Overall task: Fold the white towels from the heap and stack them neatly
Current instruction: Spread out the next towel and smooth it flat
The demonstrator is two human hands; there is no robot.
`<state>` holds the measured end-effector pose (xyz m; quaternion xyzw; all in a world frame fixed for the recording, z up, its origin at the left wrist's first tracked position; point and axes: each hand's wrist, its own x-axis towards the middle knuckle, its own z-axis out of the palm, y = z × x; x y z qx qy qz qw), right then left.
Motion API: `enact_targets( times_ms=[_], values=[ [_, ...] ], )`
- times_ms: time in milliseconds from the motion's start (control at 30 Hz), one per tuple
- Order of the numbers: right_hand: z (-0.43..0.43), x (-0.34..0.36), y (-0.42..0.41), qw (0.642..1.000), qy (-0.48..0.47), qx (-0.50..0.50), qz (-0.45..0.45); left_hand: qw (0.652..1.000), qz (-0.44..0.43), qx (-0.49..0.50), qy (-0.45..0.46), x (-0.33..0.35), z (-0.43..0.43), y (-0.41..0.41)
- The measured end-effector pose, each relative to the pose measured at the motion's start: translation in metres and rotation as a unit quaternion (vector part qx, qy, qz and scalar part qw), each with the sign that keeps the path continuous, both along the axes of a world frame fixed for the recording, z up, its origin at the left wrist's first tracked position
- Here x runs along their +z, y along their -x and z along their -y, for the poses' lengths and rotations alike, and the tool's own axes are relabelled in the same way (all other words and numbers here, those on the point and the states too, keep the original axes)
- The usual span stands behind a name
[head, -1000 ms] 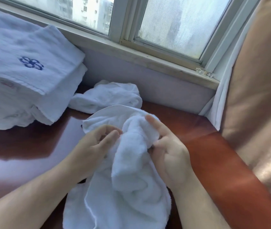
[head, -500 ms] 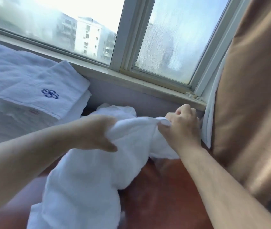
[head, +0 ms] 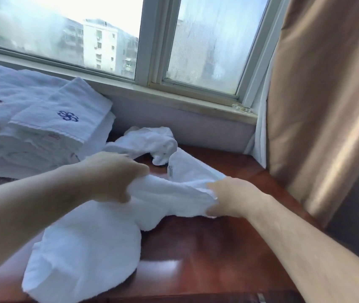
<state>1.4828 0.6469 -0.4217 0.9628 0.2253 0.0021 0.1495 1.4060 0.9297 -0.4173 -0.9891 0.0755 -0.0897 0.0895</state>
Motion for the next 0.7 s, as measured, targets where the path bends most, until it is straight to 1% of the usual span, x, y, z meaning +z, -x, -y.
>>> enact_targets(
  times_ms=[33,67,133,167,200,233,267,300,333,367,400,433,467,500,533,567,600,633,667,700],
  values=[
    [0.003,0.0,0.001,0.998,-0.016,-0.041,0.034,0.995,0.093,-0.013,-0.042,0.0,0.005,0.002],
    [0.006,0.0,0.001,0.992,-0.053,-0.093,0.068,0.98,0.186,-0.029,-0.059,0.001,0.01,0.005],
    [0.008,0.002,0.002,0.967,-0.143,-0.184,0.108,0.942,0.327,-0.062,-0.037,0.009,0.019,0.009],
    [0.009,0.004,0.005,0.957,-0.171,-0.212,0.101,0.931,0.359,-0.068,-0.026,0.011,0.023,0.01],
    [0.011,0.006,0.008,0.954,-0.188,-0.223,0.064,0.933,0.352,-0.067,-0.021,0.01,0.027,0.01],
    [0.014,0.008,0.012,0.958,-0.192,-0.213,-0.006,0.951,0.302,-0.062,-0.007,0.01,0.031,0.011],
    [0.018,0.009,0.018,0.961,-0.178,-0.188,-0.102,0.981,0.189,-0.045,0.01,0.009,0.034,0.012],
    [0.022,0.008,0.024,0.955,-0.157,-0.158,-0.198,0.998,0.043,-0.026,0.025,0.006,0.036,0.015],
    [0.025,0.008,0.031,0.942,-0.146,-0.13,-0.274,0.994,-0.1,-0.005,0.04,0.003,0.035,0.018],
    [0.029,0.008,0.036,0.924,-0.161,-0.099,-0.332,0.97,-0.239,0.021,0.049,0.004,0.034,0.023],
    [0.032,0.009,0.036,0.902,-0.2,-0.084,-0.373,0.939,-0.336,0.042,0.068,0.005,0.035,0.028],
    [0.034,0.009,0.033,0.881,-0.249,-0.083,-0.394,0.912,-0.392,0.051,0.107,0.006,0.035,0.032],
    [0.035,0.007,0.027,0.872,-0.289,-0.088,-0.386,0.895,-0.41,0.051,0.168,0.004,0.037,0.032],
    [0.036,0.002,0.02,0.879,-0.32,-0.096,-0.339,0.899,-0.37,0.049,0.229,0.003,0.039,0.028],
    [0.036,-0.004,0.011,0.897,-0.341,-0.107,-0.259,0.918,-0.288,0.045,0.27,-0.001,0.042,0.022],
    [0.037,-0.013,0.0,0.92,-0.337,-0.114,-0.161,0.943,-0.188,0.038,0.272,-0.005,0.046,0.017],
    [0.036,-0.024,-0.009,0.939,-0.313,-0.124,-0.068,0.964,-0.095,0.023,0.248,-0.013,0.051,0.01],
    [0.034,-0.036,-0.014,0.946,-0.296,-0.129,-0.003,0.975,-0.032,0.005,0.218,-0.023,0.058,0.006],
    [0.031,-0.049,-0.017,0.944,-0.302,-0.13,0.018,0.981,-0.006,-0.005,0.195,-0.035,0.066,0.002],
    [0.029,-0.059,-0.019,0.933,-0.334,-0.133,0.0,0.985,-0.019,0.0,0.169,-0.049,0.074,-0.002]
  ],
)
